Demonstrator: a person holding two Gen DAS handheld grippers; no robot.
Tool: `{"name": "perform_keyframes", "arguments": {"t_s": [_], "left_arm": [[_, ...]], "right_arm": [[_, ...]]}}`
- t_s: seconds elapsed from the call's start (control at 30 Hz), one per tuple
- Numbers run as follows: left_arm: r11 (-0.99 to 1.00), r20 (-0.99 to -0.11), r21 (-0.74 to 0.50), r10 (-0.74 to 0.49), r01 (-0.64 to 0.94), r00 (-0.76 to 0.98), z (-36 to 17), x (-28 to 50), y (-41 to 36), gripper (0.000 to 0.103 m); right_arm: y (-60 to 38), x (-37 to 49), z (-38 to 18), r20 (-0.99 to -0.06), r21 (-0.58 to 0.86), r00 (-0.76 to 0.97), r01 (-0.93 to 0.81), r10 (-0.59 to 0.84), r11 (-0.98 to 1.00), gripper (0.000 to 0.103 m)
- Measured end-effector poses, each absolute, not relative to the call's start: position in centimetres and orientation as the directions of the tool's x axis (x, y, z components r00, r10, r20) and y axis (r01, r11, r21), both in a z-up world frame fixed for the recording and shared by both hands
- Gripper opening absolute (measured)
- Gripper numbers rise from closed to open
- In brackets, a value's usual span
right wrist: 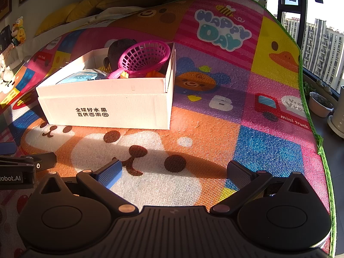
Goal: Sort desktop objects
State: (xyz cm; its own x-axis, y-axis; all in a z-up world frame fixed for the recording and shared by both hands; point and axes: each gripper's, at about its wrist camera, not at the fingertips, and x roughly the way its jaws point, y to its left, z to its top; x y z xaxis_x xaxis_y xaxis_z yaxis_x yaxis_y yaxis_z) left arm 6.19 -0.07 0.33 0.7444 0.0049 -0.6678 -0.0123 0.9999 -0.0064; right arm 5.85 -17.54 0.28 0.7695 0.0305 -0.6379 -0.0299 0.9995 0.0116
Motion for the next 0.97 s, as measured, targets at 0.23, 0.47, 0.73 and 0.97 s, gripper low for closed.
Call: {"name": "perform_keyframes", "arguments": {"t_s": [0.23,0.47,0.73,0.97], "left_arm": [[1.000,-0.668,-0.002,0.009,-0.013,0.744,0.31,6.17,-0.17,0.103],[1.000,-0.668,-0.003,0.008,-0.014,0.744,0.34,6.16,-0.15,0.103],[1.000,-0.668,-0.004,0.008,-0.014,0.744,0.36,6.15,-0.13,0.103],[1.000,-0.672,0.003,0.010,-0.011,0.741,0.31,6.17,-0.29,0.103]], "right_arm": [[-17.55,5.83,0.28,-0.637,0.012,0.770,-0.030,0.031,0.999,0.103],[-17.54,5.86,0.27,-0.639,0.012,0.769,-0.030,0.031,0.999,0.103],[-17.55,5.85,0.28,-0.639,0.012,0.769,-0.030,0.031,0.999,0.103],[-17.54,5.85,0.27,-0.639,0.012,0.769,-0.030,0.031,0.999,0.103]]}}
